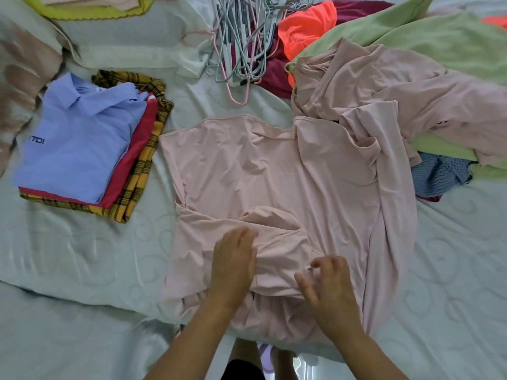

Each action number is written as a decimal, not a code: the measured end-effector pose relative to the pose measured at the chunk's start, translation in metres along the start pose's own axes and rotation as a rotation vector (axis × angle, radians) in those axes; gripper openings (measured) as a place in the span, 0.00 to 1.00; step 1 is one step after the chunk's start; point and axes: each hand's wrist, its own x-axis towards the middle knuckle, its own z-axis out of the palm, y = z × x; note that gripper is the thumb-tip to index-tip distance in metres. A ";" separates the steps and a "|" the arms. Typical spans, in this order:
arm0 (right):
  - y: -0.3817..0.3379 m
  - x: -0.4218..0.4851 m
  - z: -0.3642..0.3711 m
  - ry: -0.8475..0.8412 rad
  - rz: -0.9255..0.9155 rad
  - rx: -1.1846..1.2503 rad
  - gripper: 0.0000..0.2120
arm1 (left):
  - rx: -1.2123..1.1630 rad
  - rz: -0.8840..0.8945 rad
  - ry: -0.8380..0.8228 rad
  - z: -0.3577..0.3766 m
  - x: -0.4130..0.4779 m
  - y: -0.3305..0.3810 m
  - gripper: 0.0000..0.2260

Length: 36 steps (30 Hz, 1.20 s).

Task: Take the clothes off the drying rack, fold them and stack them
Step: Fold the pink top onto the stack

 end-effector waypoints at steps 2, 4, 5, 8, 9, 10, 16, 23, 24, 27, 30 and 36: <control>-0.009 0.006 0.016 0.033 -0.279 -0.122 0.15 | 0.085 0.066 -0.066 0.009 -0.036 -0.010 0.15; -0.009 0.009 0.037 -0.079 -0.479 -0.259 0.21 | 0.135 0.054 -0.136 0.019 -0.055 -0.022 0.19; -0.005 0.010 0.046 -0.135 -0.520 -0.335 0.23 | 0.172 0.019 -0.167 0.025 -0.058 -0.030 0.20; 0.015 0.014 0.065 -0.249 -0.502 -0.467 0.28 | 0.264 -0.070 -0.288 0.043 -0.054 -0.050 0.28; 0.022 0.016 0.070 -0.265 -0.492 -0.478 0.29 | 0.288 -0.071 -0.325 0.051 -0.054 -0.056 0.30; 0.026 0.017 0.073 -0.284 -0.480 -0.475 0.29 | 0.306 -0.070 -0.349 0.056 -0.054 -0.059 0.30; 0.015 0.024 0.062 -0.308 -0.461 -0.383 0.27 | 0.350 -0.051 -0.310 0.050 -0.052 -0.066 0.28; 0.057 0.090 -0.053 0.405 0.428 -0.008 0.32 | 0.144 0.164 -0.105 0.026 -0.043 -0.006 0.25; 0.064 0.099 -0.065 0.398 0.549 0.033 0.32 | 0.077 0.179 -0.103 0.028 -0.041 0.001 0.24; 0.071 0.116 -0.084 0.303 0.692 0.357 0.25 | -0.203 0.025 -0.170 0.027 -0.027 0.017 0.26; 0.048 0.117 -0.099 0.273 0.557 0.638 0.09 | -0.540 -0.172 -0.224 0.011 0.001 0.029 0.25; -0.029 0.079 -0.134 -0.221 0.300 1.144 0.10 | -1.298 -0.811 -0.609 -0.016 0.087 0.093 0.31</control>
